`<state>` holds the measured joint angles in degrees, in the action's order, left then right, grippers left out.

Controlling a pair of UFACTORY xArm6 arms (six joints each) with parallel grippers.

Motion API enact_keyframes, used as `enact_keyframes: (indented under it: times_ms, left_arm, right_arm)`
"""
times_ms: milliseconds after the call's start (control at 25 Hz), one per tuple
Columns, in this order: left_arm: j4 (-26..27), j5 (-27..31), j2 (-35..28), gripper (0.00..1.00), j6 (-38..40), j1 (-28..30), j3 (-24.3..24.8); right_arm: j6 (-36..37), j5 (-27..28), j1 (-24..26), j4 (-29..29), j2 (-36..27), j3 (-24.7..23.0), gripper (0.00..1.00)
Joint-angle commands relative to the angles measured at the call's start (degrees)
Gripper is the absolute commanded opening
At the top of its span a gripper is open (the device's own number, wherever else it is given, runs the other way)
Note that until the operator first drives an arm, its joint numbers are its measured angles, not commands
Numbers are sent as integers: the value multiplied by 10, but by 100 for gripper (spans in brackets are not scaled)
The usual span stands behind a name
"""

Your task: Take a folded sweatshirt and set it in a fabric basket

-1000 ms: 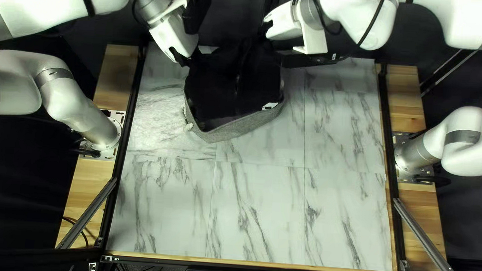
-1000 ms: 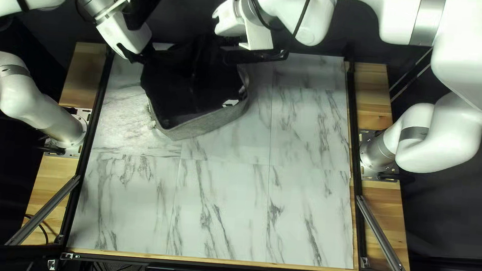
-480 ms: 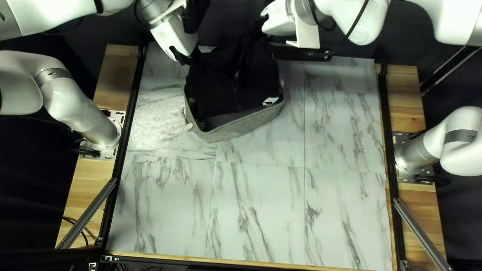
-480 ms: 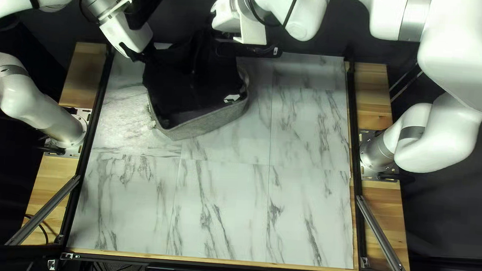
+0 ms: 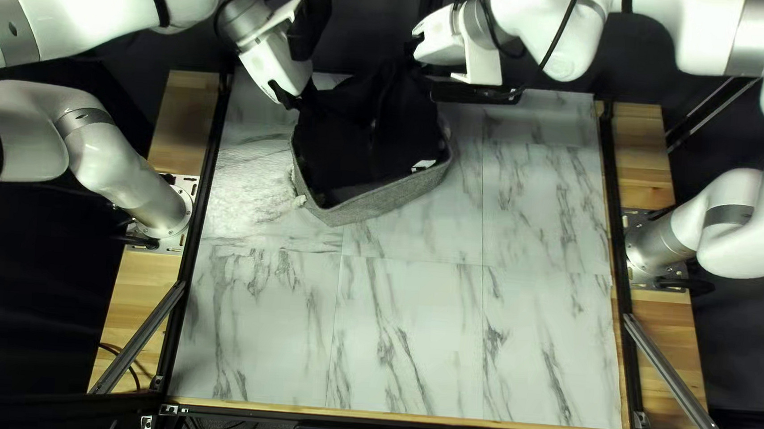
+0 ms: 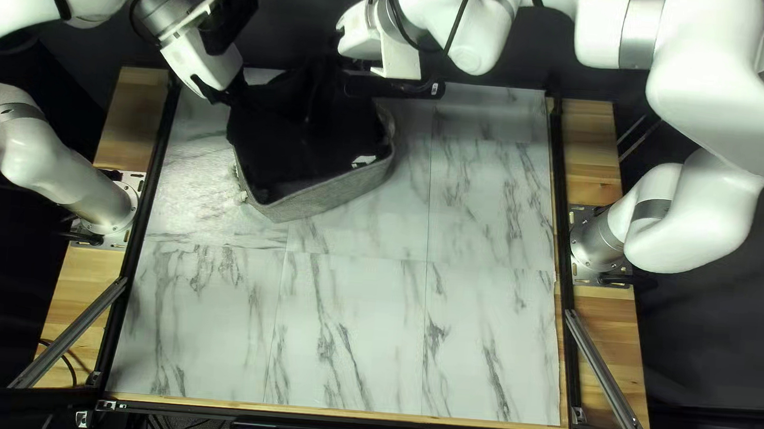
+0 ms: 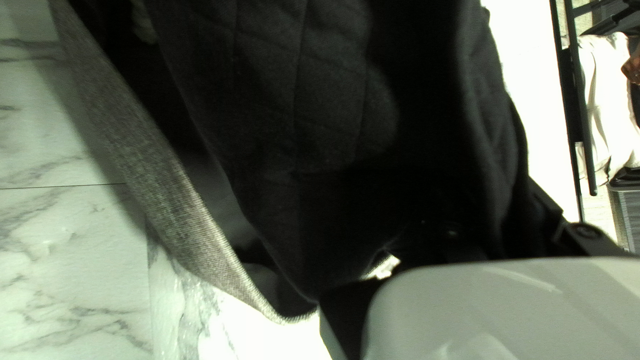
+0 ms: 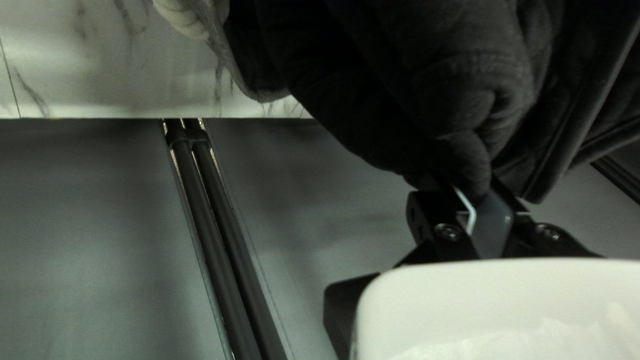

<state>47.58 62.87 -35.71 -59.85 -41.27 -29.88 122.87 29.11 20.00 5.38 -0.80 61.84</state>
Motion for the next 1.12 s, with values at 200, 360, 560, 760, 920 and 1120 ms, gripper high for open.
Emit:
enact_keyframes:
  times_ms: [200, 360, 560, 760, 920, 1120]
  left_arm:
    - [9, -28, 6, 0, -4, 11, 23]
    - [11, -39, 5, 0, -5, 15, 34]
    - [22, -59, 11, 0, -16, 24, 52]
    - [44, -100, 28, 0, -22, 53, 72]
    - [66, -141, 50, 0, -25, 87, 86]
    - [87, -183, 66, 0, -22, 124, 103]
  right_arm:
    - [-10, -18, -3, -1, 33, 8, 0]
    - [-15, -33, -3, -2, 48, 5, 0]
    - [-11, -45, -3, -10, 52, -5, 0]
    - [-12, -65, -8, -16, 46, -33, 0]
    - [-7, -76, -15, -31, 41, -58, 0]
    - [16, -88, -19, -62, 51, -75, 0]
